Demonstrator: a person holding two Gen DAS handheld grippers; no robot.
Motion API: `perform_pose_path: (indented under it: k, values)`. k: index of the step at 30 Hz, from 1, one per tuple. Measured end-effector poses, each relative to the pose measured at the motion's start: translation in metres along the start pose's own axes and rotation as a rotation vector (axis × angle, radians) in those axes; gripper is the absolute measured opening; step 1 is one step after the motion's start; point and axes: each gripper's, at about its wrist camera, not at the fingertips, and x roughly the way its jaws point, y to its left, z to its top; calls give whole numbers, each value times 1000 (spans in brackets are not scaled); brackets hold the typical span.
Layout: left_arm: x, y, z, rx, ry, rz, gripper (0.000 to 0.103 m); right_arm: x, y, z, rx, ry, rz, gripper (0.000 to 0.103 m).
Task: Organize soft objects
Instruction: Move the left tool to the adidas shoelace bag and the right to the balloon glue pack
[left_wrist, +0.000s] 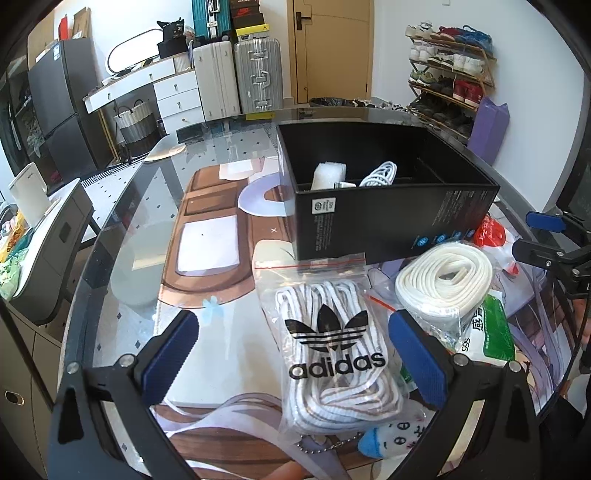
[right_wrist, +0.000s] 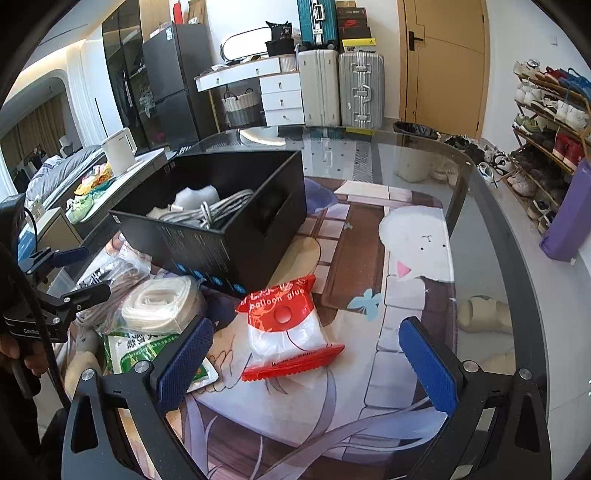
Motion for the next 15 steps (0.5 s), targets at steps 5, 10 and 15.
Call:
perform_pose_path:
  k: [5,10,15]
  values:
    - [4,0,-1,-10,26,9,103,7,-3,-2,12,28,-8,102]
    - [7,3,-2,-18,46,5,103,14,-2,-5,10,51,-5,102]
    - [10,1,-3,0,64,10,103,23,4,-7,-9,80,-25,102]
